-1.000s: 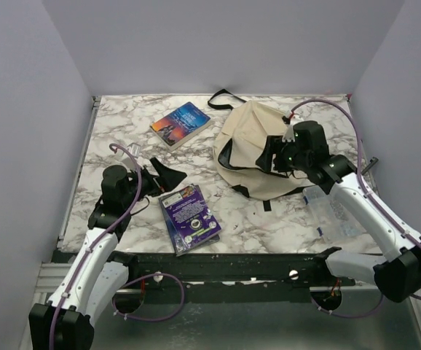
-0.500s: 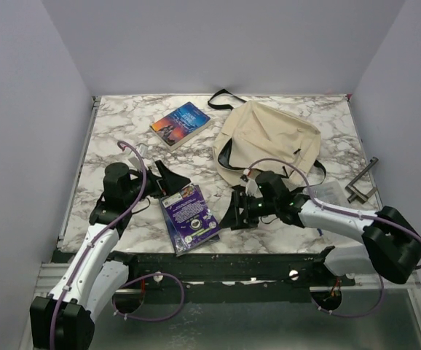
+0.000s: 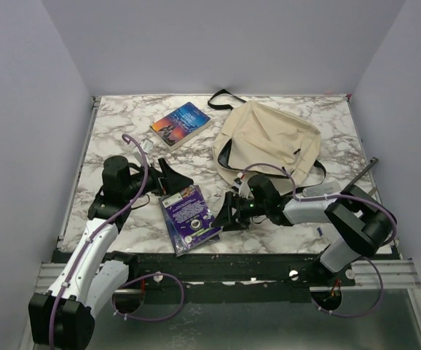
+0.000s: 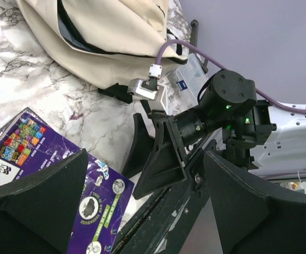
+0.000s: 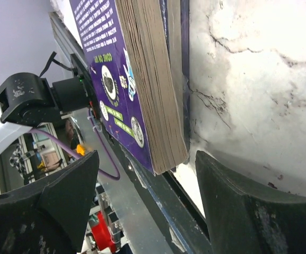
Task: Pack the student bag
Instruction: Pick up the book from the center of the board.
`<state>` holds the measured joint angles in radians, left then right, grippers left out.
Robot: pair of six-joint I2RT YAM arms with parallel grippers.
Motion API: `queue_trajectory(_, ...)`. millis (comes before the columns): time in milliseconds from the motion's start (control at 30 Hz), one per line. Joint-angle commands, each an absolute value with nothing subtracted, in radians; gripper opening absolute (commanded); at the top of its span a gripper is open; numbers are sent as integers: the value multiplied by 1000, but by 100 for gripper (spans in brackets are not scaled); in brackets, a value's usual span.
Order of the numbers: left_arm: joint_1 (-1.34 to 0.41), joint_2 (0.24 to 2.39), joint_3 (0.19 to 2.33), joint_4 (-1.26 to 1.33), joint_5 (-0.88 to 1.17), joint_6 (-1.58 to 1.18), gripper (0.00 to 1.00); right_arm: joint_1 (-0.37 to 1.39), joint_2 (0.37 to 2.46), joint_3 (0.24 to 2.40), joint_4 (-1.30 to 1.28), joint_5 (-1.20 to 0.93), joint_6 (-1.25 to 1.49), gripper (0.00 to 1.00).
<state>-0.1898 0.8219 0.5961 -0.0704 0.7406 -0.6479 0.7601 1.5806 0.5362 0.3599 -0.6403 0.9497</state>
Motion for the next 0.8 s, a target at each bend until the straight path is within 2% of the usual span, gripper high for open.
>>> queue_trajectory(0, -186, 821, 623, -113, 780, -611, 92, 764, 1620, 537, 424, -608, 960, 76)
queue_trajectory(400, -185, 833, 639, -131, 787, -603, 92, 764, 1692, 572, 498, -649, 998, 66)
queue_trajectory(600, -184, 830, 640, -144, 795, -598, 92, 764, 1725, 581, 536, -675, 1018, 52)
queue_trajectory(767, -186, 828, 646, -159, 789, -589, 92, 765, 1716, 593, 510, -684, 1014, 34)
